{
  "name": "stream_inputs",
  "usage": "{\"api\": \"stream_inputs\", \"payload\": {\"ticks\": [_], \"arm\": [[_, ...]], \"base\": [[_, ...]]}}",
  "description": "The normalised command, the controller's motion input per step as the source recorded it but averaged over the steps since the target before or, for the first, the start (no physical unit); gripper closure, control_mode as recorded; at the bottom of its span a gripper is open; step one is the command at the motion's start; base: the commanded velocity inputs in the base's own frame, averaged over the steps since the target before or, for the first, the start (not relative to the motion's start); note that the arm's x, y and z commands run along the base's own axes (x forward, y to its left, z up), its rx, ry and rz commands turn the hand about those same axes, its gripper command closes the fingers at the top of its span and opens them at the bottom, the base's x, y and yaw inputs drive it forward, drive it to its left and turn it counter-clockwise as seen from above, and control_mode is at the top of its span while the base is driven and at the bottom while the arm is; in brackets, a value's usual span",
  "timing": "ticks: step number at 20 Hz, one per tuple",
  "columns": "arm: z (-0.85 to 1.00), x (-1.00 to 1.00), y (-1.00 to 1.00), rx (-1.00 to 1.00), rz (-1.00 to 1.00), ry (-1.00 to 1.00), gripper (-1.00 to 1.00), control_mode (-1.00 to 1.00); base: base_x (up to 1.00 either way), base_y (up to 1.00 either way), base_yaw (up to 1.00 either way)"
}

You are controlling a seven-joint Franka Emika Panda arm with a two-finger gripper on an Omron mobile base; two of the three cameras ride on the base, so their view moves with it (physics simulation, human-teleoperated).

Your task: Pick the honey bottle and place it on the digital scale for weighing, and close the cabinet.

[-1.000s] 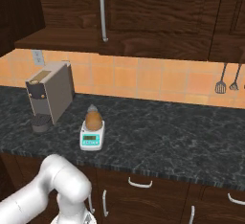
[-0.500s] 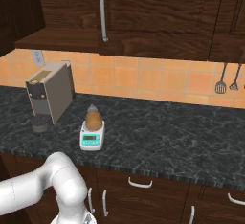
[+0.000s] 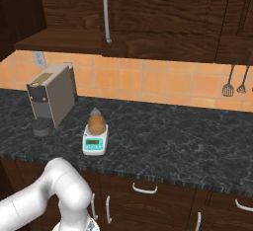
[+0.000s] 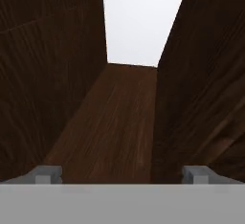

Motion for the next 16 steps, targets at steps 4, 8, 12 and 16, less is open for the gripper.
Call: {"api": "stream_inputs", "payload": {"ticks": [4, 8, 12, 16], "arm": [[0.25, -0.16, -1.0, 0.76, 0.0, -0.21, -1.0, -1.0], [0.53, -0.01, -1.0, 0.74, 0.0, -0.09, -1.0, -1.0], [0.38, 0.19, -1.0, 0.61, 0.0, 0.07, -1.0, -1.0], [0.13, 0.54, -0.88, 0.24, -0.08, 0.05, -1.0, -1.0]], "base": [[0.0, 0.0, 0.0], [0.0, 0.0, 0.0], [0.0, 0.0, 0.0], [0.0, 0.0, 0.0]]}}
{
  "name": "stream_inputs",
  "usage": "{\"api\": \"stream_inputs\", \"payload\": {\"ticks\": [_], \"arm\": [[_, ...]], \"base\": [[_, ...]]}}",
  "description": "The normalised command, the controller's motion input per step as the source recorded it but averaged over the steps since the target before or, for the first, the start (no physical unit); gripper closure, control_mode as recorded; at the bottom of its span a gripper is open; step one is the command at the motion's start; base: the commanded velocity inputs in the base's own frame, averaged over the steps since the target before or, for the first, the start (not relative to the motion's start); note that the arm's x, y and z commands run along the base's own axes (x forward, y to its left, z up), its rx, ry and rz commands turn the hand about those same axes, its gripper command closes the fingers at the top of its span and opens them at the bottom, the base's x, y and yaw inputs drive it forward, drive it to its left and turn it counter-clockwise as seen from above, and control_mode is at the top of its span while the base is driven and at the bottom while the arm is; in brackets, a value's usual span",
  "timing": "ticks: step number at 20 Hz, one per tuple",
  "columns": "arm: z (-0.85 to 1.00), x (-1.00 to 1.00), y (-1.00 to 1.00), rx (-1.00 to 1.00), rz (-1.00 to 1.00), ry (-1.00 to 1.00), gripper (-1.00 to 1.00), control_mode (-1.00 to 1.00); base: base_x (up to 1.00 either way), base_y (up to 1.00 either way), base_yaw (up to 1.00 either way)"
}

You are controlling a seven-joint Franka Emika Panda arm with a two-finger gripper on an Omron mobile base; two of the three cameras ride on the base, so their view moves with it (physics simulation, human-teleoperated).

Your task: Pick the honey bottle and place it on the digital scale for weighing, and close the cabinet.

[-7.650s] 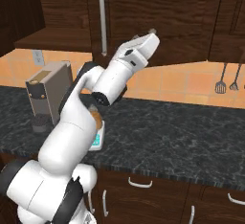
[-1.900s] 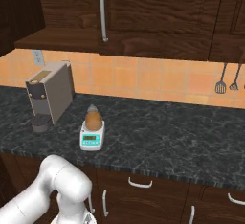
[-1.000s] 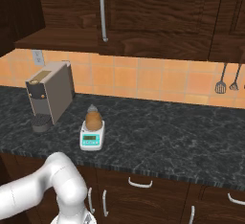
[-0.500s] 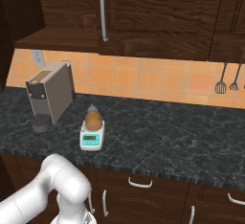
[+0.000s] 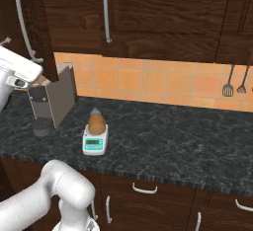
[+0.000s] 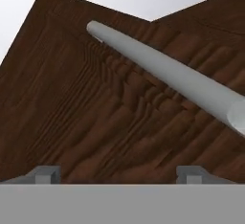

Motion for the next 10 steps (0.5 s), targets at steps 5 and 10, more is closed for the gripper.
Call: {"api": "stream_inputs", "payload": {"ticks": [5, 10], "arm": [[0.0, 1.0, -0.35, -0.12, -0.39, 0.04, -1.0, -1.0], [0.01, 0.85, -0.04, -0.21, -0.43, 0.0, -1.0, -1.0]], "base": [[0.0, 0.0, 0.0], [0.0, 0.0, 0.0]]}}
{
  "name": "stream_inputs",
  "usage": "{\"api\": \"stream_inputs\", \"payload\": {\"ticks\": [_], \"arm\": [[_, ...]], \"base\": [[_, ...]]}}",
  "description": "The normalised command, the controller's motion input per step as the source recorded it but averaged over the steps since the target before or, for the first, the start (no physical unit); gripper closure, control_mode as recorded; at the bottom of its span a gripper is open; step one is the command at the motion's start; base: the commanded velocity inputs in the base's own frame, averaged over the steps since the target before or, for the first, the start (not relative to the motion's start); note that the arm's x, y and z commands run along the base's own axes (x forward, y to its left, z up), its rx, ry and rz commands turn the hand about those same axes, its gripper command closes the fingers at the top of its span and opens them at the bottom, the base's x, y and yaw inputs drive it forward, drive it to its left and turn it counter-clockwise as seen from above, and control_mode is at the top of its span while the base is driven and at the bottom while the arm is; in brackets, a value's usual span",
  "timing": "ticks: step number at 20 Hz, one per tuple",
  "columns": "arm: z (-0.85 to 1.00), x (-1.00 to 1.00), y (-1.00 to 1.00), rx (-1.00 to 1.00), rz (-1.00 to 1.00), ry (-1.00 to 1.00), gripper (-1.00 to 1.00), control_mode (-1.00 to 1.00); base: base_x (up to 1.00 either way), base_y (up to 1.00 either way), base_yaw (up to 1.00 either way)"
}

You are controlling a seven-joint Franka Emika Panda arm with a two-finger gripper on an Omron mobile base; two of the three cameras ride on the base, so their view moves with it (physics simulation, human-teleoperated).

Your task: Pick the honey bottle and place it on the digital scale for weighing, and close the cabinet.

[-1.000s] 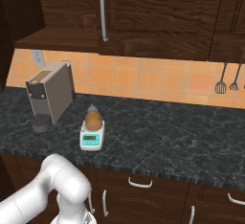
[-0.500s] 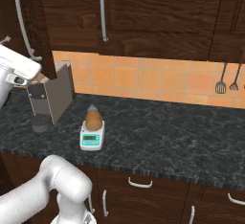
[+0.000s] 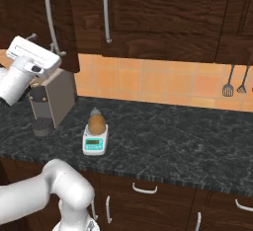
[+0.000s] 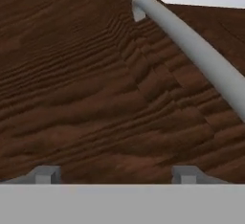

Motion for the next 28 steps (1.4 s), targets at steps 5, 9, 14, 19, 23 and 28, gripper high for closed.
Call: {"api": "stream_inputs", "payload": {"ticks": [5, 9, 14, 19, 23, 28], "arm": [[0.1, 0.92, -0.44, -0.02, -0.15, 0.23, -1.0, -1.0], [0.04, 0.74, -0.34, 0.0, 0.0, 0.09, -1.0, -1.0], [0.06, 0.52, -0.15, -0.08, -0.03, -0.05, -1.0, -1.0], [0.0, 1.0, -0.08, -0.17, -0.08, 0.0, -1.0, -1.0], [-0.09, 0.99, 0.0, -0.22, -0.05, -0.06, -1.0, -1.0], [-0.62, 1.0, -0.05, -0.14, -0.01, 0.01, -1.0, -1.0]], "base": [[0.0, 0.0, 0.0], [0.0, 0.0, 0.0], [0.0, 0.0, 0.0], [0.0, 0.0, 0.0], [0.0, 0.0, 0.0], [0.0, 0.0, 0.0]]}}
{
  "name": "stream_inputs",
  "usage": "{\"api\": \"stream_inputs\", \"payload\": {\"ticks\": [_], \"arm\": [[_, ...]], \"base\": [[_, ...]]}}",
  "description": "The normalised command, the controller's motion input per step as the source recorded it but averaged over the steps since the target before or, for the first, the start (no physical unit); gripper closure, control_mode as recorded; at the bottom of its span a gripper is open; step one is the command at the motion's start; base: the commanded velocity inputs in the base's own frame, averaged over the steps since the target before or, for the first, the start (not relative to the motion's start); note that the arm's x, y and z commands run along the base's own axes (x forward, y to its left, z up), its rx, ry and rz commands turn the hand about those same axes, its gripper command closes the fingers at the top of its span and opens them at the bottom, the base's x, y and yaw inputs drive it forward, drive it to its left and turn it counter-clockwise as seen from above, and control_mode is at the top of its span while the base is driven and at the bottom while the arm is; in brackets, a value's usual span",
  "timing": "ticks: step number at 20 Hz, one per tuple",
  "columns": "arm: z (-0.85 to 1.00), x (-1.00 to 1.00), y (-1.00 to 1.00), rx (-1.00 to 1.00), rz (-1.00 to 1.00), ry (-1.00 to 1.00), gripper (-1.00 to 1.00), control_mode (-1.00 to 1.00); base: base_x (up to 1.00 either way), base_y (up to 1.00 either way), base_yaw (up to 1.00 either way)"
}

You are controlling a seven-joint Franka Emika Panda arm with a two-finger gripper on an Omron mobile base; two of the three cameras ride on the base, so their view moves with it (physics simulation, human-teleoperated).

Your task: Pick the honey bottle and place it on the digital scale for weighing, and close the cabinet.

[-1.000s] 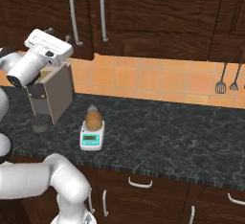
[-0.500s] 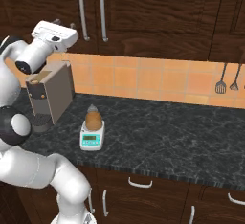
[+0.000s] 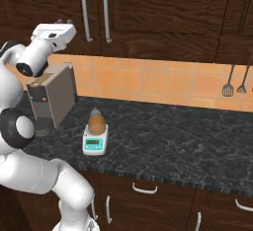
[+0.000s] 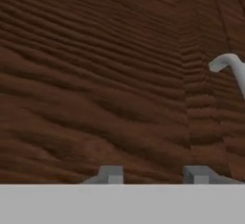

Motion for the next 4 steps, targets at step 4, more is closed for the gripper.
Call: {"api": "stream_inputs", "payload": {"ticks": [4], "arm": [[-0.97, 1.0, -0.24, 0.0, 0.02, 0.24, -1.0, -1.0]], "base": [[0.0, 0.0, 0.0]]}}
